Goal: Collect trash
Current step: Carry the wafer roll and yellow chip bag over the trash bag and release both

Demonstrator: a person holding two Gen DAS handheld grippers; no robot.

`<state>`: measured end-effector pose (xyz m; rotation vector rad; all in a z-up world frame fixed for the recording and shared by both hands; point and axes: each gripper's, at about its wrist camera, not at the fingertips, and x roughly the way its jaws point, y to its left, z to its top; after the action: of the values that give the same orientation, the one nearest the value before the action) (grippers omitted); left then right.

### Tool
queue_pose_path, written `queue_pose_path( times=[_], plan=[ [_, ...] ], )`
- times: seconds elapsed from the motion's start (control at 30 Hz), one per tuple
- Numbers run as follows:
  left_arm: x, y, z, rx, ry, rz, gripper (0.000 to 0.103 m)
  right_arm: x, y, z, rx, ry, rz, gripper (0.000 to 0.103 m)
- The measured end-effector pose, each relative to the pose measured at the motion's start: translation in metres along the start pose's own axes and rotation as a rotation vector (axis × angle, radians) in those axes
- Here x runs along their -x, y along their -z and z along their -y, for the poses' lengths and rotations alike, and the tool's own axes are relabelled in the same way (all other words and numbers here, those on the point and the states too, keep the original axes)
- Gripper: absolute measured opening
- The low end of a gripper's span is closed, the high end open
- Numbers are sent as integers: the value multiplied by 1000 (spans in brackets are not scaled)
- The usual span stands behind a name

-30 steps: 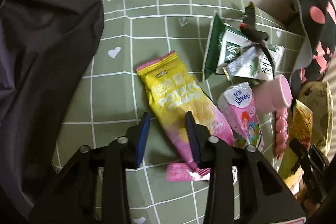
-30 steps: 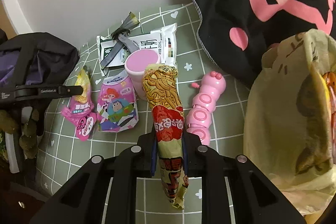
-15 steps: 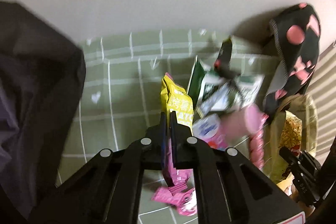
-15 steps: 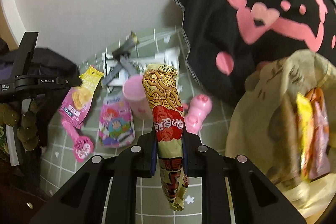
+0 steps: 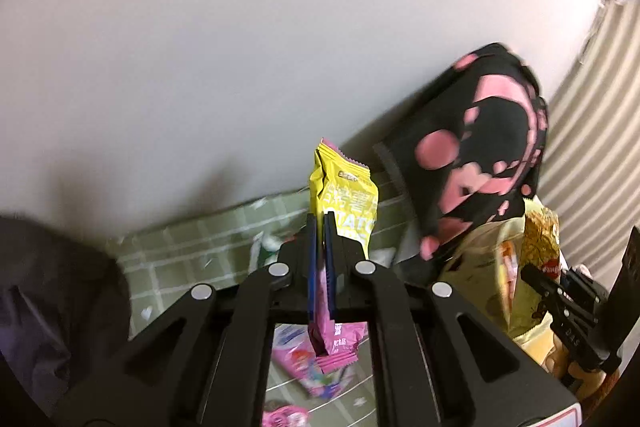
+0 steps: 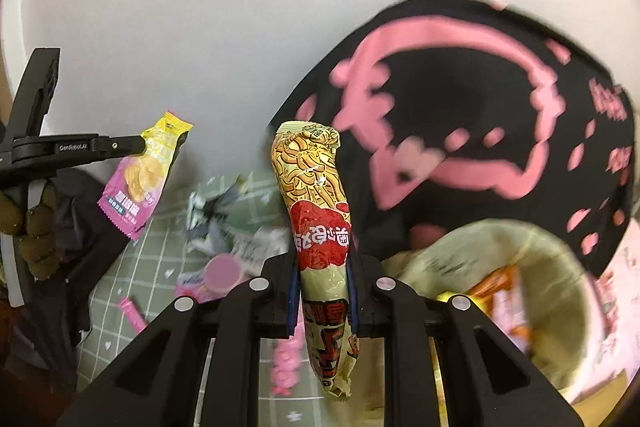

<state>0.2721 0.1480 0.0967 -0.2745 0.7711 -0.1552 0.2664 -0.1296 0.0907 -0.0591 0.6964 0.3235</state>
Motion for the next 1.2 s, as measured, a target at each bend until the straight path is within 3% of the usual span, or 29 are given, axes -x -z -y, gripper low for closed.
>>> queue_pose_path(
  times=[0.27,0.63,0.93,1.2],
  plan=[
    [13,-12,102,-175,134,50,3,69,-15,44,-28,120,113,18],
    [5,19,214,-323,331,20,3,132,11,93,-77,256,159,18],
    [-23,38,264,-374,384,-17,4,147,30,125,-134,277,175,18],
    [-62,51,271,-371,351,-95,4,137,44,150,-190,264,152,18]
  ],
)
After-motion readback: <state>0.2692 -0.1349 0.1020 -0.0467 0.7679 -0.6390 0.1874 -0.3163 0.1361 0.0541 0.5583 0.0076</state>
